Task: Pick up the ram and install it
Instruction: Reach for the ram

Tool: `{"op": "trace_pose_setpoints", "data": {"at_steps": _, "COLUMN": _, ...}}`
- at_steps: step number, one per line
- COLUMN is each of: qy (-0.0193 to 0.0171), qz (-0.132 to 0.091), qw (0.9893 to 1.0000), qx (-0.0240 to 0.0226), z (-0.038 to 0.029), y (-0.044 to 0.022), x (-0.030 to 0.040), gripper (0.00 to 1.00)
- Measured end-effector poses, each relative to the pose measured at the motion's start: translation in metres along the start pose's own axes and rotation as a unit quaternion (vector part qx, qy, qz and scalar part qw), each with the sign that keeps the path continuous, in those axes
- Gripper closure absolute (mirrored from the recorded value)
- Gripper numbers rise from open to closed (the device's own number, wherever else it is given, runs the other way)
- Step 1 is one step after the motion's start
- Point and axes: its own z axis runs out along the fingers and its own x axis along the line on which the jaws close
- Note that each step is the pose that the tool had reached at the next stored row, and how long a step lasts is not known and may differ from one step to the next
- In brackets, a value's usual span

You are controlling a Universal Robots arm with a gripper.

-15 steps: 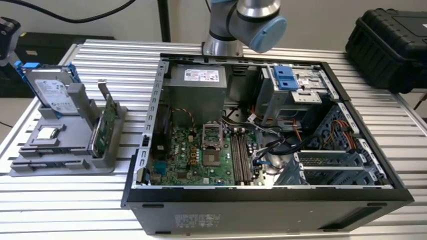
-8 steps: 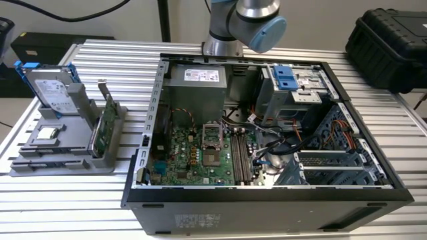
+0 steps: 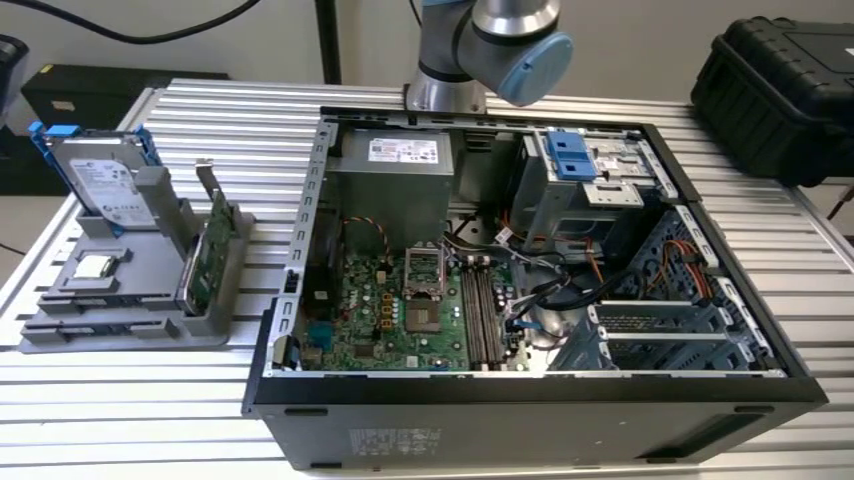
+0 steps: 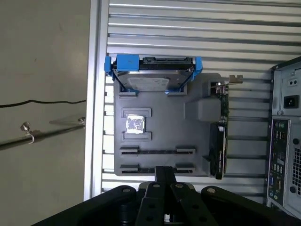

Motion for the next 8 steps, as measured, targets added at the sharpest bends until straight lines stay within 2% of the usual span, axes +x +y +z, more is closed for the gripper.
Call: {"op": "trace_pose_setpoints", "data": {"at_steps": 8, "qy": 0.0002, "qz": 0.0, "qw": 1.0, "qx": 0.0, "z": 0.0, "y": -0.0017, "x": -0.002, "gripper": 1.0}}
